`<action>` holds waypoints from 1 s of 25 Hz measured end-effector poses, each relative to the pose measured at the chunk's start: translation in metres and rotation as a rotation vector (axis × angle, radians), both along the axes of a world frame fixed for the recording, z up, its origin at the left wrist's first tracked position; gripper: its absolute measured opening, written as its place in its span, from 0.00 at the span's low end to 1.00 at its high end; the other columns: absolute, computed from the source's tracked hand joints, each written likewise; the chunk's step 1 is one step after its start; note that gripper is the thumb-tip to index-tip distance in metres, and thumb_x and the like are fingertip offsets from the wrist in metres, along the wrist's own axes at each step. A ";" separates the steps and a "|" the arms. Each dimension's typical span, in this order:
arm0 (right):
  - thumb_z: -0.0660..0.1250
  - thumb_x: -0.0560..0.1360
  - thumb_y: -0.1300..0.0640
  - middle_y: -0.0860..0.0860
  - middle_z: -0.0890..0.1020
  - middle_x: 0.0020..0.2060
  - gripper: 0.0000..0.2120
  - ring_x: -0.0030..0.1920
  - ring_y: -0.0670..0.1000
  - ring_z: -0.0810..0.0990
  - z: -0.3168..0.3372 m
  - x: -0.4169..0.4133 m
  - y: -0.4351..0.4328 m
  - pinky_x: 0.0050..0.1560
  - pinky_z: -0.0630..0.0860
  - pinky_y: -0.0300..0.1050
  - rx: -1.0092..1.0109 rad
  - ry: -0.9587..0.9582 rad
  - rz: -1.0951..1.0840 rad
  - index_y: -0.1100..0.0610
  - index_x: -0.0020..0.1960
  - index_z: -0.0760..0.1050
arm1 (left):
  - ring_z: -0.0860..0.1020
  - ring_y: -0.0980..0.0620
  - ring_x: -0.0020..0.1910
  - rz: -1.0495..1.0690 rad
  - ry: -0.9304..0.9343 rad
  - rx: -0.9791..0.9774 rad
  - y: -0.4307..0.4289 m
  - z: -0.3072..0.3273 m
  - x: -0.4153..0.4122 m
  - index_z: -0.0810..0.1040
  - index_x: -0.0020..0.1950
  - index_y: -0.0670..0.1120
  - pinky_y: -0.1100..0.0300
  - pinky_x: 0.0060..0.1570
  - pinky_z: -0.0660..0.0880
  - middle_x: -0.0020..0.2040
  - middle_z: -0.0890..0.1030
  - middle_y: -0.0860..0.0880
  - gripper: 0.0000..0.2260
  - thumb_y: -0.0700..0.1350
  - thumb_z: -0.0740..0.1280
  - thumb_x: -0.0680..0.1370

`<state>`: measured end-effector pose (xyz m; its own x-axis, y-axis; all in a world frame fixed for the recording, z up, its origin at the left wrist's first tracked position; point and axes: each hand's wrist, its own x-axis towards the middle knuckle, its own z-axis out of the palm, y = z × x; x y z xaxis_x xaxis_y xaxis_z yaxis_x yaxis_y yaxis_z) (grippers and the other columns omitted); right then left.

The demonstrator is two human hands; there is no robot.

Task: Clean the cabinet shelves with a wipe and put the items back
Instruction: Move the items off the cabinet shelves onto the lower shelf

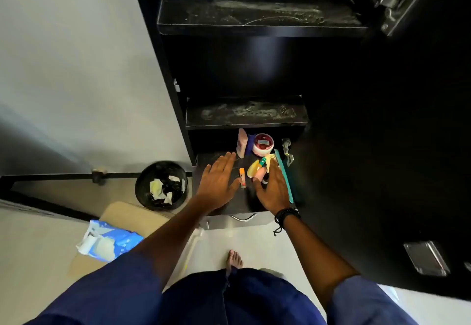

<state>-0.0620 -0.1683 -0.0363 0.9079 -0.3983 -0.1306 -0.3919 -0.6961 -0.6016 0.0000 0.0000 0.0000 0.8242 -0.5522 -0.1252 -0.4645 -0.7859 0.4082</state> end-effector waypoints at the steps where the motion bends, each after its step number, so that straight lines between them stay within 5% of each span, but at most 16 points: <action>1: 0.59 0.77 0.43 0.53 0.57 0.76 0.36 0.76 0.56 0.57 -0.003 0.009 -0.006 0.75 0.59 0.54 0.021 -0.009 0.009 0.57 0.77 0.50 | 0.51 0.50 0.77 0.002 0.002 0.010 -0.007 -0.002 0.007 0.48 0.78 0.50 0.45 0.74 0.52 0.79 0.52 0.50 0.31 0.56 0.57 0.80; 8: 0.64 0.77 0.55 0.55 0.62 0.74 0.30 0.74 0.54 0.60 0.003 0.086 -0.033 0.72 0.59 0.43 0.110 -0.022 0.132 0.60 0.75 0.57 | 0.49 0.50 0.78 -0.103 0.011 0.130 -0.044 -0.021 0.066 0.45 0.79 0.50 0.46 0.74 0.51 0.79 0.49 0.50 0.31 0.50 0.57 0.80; 13: 0.65 0.76 0.57 0.60 0.77 0.55 0.12 0.58 0.59 0.74 -0.001 0.131 -0.041 0.55 0.69 0.46 0.038 0.050 0.177 0.62 0.57 0.73 | 0.67 0.45 0.69 -0.152 -0.012 0.206 -0.066 -0.021 0.112 0.58 0.76 0.48 0.49 0.67 0.64 0.73 0.67 0.46 0.25 0.47 0.59 0.80; 17: 0.63 0.76 0.55 0.60 0.82 0.43 0.09 0.49 0.61 0.78 -0.010 0.151 -0.042 0.54 0.69 0.50 -0.145 0.135 0.256 0.61 0.44 0.76 | 0.73 0.47 0.65 -0.140 0.026 0.176 -0.067 -0.038 0.134 0.69 0.70 0.50 0.54 0.62 0.69 0.66 0.76 0.48 0.17 0.44 0.59 0.81; 25: 0.64 0.77 0.53 0.60 0.82 0.47 0.14 0.53 0.62 0.79 -0.023 0.161 -0.037 0.57 0.71 0.49 -0.244 0.118 0.168 0.62 0.57 0.76 | 0.77 0.49 0.59 -0.108 -0.076 0.180 -0.040 -0.042 0.142 0.74 0.67 0.53 0.57 0.56 0.70 0.61 0.79 0.48 0.16 0.42 0.57 0.82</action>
